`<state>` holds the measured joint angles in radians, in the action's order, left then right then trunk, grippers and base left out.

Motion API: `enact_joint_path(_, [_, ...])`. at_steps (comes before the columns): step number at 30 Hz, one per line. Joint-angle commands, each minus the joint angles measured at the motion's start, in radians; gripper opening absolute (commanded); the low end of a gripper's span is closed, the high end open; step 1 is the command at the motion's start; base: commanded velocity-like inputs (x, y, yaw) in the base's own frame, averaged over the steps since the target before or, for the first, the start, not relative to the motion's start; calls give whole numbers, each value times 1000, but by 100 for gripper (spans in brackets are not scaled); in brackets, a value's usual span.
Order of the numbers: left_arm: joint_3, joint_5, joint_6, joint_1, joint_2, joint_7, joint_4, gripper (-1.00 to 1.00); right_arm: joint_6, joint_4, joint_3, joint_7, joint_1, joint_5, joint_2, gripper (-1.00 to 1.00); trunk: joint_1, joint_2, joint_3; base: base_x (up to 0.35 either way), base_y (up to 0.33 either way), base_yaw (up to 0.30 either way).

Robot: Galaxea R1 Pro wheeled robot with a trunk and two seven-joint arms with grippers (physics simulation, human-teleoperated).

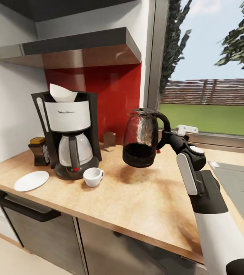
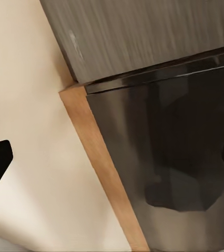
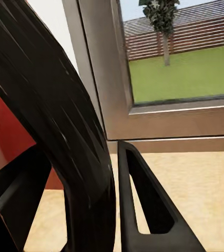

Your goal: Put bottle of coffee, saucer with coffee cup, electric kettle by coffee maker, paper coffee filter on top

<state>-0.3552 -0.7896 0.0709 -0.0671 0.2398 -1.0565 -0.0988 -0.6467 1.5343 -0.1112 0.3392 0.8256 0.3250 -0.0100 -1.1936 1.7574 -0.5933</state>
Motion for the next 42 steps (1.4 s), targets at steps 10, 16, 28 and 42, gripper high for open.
enact_joint_path(10, [4,-4,7,0,0,0,-1,100,-4,1,-2,11,1,8,-1,-100,0,0,1,-48,245,-34])
enact_joint_path(16, [4,-4,7,0,0,0,-1,100,-4,1,-2,11,1,8,-1,-100,0,0,4,-31,53,-173])
enact_joint_path(28, [4,-4,6,0,1,9,-1,100,-4,1,1,11,1,8,-1,-100,0,0,9,-86,51,-157])
enact_joint_path(42, [4,-4,6,0,1,12,-1,100,-4,1,1,11,1,8,-1,-100,0,0,13,38,108,-149])
